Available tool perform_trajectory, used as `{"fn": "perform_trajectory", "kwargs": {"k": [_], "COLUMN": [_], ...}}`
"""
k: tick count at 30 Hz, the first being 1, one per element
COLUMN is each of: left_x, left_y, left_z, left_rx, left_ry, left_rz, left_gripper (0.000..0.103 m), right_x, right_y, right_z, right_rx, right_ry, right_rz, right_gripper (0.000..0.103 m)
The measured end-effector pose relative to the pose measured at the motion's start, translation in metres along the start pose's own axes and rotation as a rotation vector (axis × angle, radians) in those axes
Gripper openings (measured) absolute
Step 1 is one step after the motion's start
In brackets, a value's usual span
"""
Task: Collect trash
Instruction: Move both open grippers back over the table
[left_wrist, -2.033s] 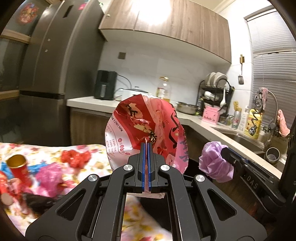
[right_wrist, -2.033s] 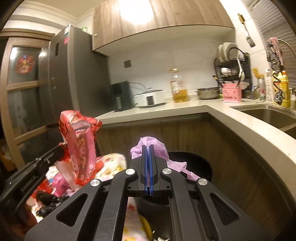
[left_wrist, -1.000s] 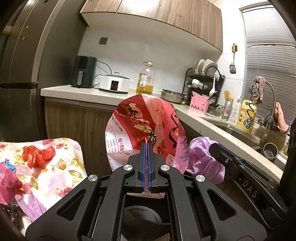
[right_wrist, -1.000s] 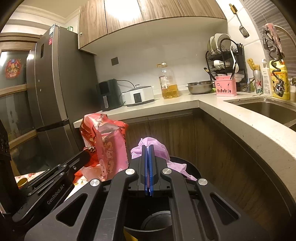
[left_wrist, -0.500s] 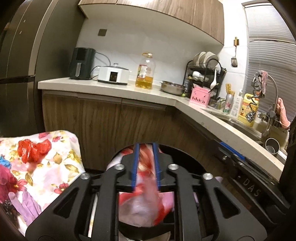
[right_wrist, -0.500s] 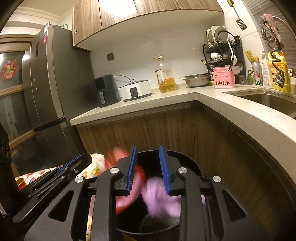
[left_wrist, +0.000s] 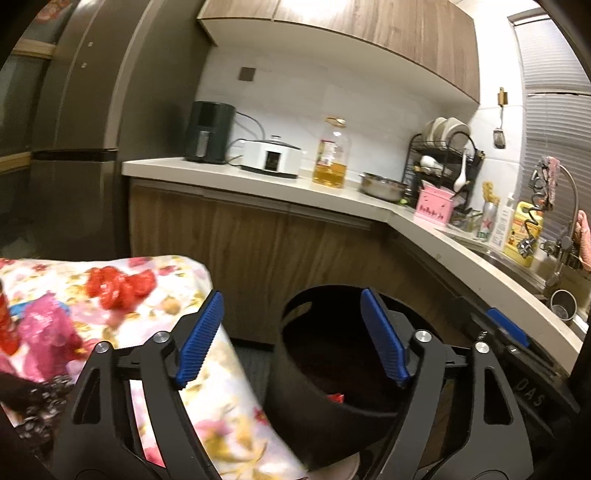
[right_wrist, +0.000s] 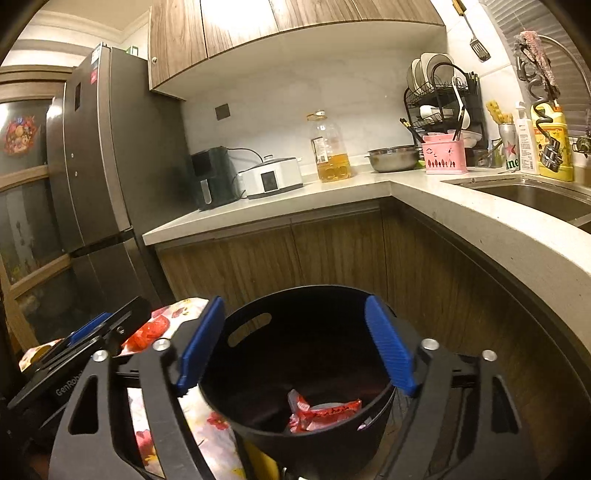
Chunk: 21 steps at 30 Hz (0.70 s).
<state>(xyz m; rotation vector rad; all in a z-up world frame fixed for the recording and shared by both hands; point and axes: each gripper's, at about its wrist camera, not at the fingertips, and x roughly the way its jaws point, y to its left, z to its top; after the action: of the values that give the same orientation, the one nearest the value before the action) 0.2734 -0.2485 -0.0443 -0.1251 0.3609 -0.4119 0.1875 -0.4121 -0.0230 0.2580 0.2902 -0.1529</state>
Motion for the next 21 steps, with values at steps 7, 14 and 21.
{"fn": "perform_trajectory", "kwargs": {"k": [7,14,21], "left_x": [-0.041,-0.089,-0.138], "left_y": [0.022,0.053,0.094], "left_z": [-0.010,-0.027,-0.049], "left_rx": [0.004,0.010,-0.005], "left_ry": [-0.007,-0.027,-0.044], "left_rz": [0.095,0.210,0.338], "left_gripper": [0.082,0.084,0.084], "right_x": [-0.022,-0.041,-0.060], "right_y": [0.014,0.033,0.062], "right_z": [-0.008,-0.020,-0.040], "right_rx": [-0.004,-0.008,-0.035], "right_ry": [0.002,0.019,0.021], "right_rz": [0.029,0.057,0.111], "right_gripper": [0.087,0.087,0.087]}}
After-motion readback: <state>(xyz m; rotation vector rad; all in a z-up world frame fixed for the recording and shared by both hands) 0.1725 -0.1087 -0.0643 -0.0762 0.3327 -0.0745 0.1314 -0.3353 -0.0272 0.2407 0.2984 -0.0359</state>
